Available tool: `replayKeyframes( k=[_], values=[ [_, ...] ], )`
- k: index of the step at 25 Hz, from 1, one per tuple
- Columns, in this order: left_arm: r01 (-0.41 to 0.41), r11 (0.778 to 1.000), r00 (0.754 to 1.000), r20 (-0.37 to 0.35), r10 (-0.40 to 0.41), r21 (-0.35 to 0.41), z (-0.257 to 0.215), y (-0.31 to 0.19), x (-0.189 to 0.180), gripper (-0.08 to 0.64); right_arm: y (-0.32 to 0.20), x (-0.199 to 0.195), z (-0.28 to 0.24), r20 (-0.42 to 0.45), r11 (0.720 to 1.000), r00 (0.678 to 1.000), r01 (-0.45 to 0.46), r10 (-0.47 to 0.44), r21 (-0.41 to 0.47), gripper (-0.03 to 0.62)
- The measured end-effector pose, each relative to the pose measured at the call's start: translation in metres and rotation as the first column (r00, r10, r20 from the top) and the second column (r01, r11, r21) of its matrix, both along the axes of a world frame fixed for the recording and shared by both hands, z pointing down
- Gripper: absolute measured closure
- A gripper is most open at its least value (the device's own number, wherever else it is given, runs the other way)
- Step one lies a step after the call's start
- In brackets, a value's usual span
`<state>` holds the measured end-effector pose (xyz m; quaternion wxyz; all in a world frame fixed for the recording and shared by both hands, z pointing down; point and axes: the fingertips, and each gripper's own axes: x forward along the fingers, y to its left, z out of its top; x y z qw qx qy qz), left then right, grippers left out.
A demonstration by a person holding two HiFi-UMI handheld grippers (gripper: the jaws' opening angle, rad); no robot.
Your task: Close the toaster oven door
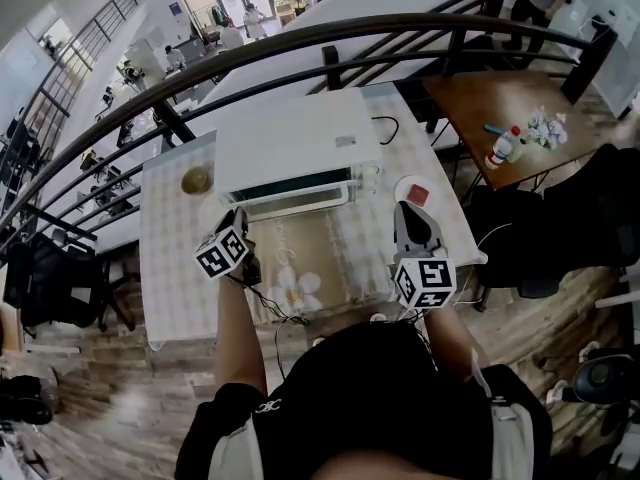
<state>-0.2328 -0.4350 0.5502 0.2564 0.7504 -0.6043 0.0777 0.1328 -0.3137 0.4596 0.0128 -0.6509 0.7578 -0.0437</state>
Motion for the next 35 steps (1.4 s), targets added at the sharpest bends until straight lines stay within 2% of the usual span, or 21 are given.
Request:
replayKeyframes(
  k=[3,7,12,13,15,17,18,20,25,29,32,35],
  values=[
    [0.007,1.0,1.0,-0.024,-0.007,-0.006,-0.002,-0.014,0.002,0.462,0.0,0.004,-0.003,0.002,1.0,1.0,-0.015,0.015,0.008,0.598],
    [0.021,1.0,1.0,-0.012,-0.021,-0.001,-0.006,-0.031,0.003,0.462,0.0,0.007,-0.003,0.002,1.0,1.0,-0.026,0.026,0.013,0.598],
    [-0.017,1.0,1.0,-0.007,0.017,0.0,-0.008,-0.032,0.003,0.46,0.001,0.006,-0.006,-0.005,0.999,1.0,-0.027,0.027,0.017,0.598],
    [-0.021,1.0,1.0,0.021,0.021,0.007,-0.008,-0.032,0.003,0.46,0.001,0.006,-0.007,-0.008,0.999,1.0,-0.025,0.025,0.019,0.598],
    [-0.026,0.999,0.989,0.147,0.021,0.03,-0.012,-0.028,0.004,0.466,-0.001,0.004,-0.01,-0.014,1.0,1.0,-0.016,0.016,0.026,0.598],
    [-0.051,0.995,0.952,0.306,0.022,0.086,-0.025,-0.021,0.011,0.479,-0.003,0.002,-0.015,-0.018,0.999,1.0,-0.005,0.005,0.033,0.598],
    [-0.071,0.99,0.932,0.362,0.022,0.122,-0.034,-0.017,0.017,0.488,-0.004,0.0,-0.017,-0.02,0.999,1.0,0.001,0.0,0.039,0.598],
    [-0.1,0.977,0.916,0.4,0.016,0.189,-0.054,-0.007,0.03,0.497,-0.007,-0.003,-0.024,-0.021,0.998,1.0,0.017,-0.015,0.056,0.598],
    [-0.124,0.933,0.952,0.304,0.017,0.337,-0.121,0.024,0.066,0.518,-0.017,-0.015,-0.049,-0.011,0.991,0.998,0.064,-0.063,0.119,0.6],
    [-0.134,0.905,0.963,0.267,0.023,0.404,-0.159,0.052,0.09,0.529,-0.026,-0.025,-0.07,-0.014,0.982,0.995,0.1,-0.1,0.158,0.6],
    [-0.164,0.901,0.963,0.263,0.058,0.401,-0.156,0.068,0.104,0.534,-0.027,-0.033,-0.074,-0.02,0.978,0.992,0.129,-0.128,0.167,0.6],
    [-0.162,0.919,0.972,0.219,0.086,0.359,-0.139,0.073,0.107,0.537,-0.029,-0.039,-0.071,-0.021,0.977,0.99,0.143,-0.142,0.158,0.6]
  ],
)
